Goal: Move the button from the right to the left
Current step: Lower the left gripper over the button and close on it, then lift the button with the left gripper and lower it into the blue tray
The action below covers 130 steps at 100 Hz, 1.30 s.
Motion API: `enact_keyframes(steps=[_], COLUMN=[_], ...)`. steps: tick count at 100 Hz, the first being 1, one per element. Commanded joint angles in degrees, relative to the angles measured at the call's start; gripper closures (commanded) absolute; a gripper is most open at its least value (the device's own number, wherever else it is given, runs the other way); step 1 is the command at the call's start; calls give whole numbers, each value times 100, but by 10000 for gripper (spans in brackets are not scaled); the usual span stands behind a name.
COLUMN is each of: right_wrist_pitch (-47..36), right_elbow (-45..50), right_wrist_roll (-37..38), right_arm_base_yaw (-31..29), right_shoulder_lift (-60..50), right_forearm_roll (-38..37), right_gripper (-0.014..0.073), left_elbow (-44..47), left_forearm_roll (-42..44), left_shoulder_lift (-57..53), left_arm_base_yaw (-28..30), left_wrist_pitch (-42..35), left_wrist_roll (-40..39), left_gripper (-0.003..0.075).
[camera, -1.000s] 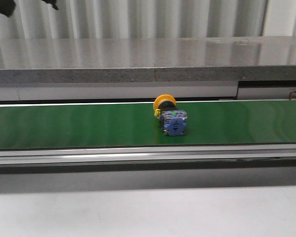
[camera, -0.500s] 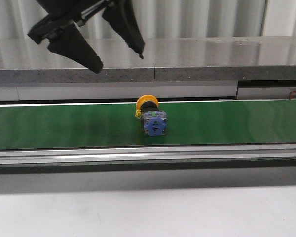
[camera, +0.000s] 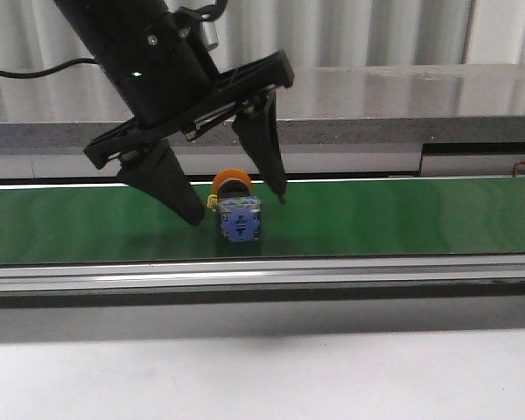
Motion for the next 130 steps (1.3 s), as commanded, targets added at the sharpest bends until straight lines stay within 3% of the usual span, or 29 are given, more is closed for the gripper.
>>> enact_keyframes(steps=[1, 29, 36, 54, 68, 98, 130], right_wrist_pitch=[-436, -436, -436, -436, -436, -436, -436], right_elbow=[-125, -125, -125, -125, -125, -125, -125], right_wrist_roll=[-28, -28, -28, -28, -28, -28, -28], right_arm_base_yaw=[7, 7, 7, 7, 7, 7, 7], right_shoulder_lift=[60, 60, 60, 60, 60, 60, 60], right_forearm_roll=[-7, -7, -7, -7, -7, -7, -7], right_gripper=[659, 659, 659, 659, 659, 659, 659], left_elbow=[-184, -184, -184, -184, -184, -198, -198], left_forearm_roll=[430, 568, 568, 568, 580, 580, 1377], left_shoulder_lift=[-189, -147, -147, -147, -147, -605, -1243], left_arm_base_yaw=[-66, -140, -140, -129, -129, -10, 927], left_wrist_pitch=[-139, -427, -331, -308, -297, -89, 677], left_wrist_roll=[-577, -755, -783, -854, -854, -589, -534], left_gripper=[178, 211, 293, 607, 722, 741, 741])
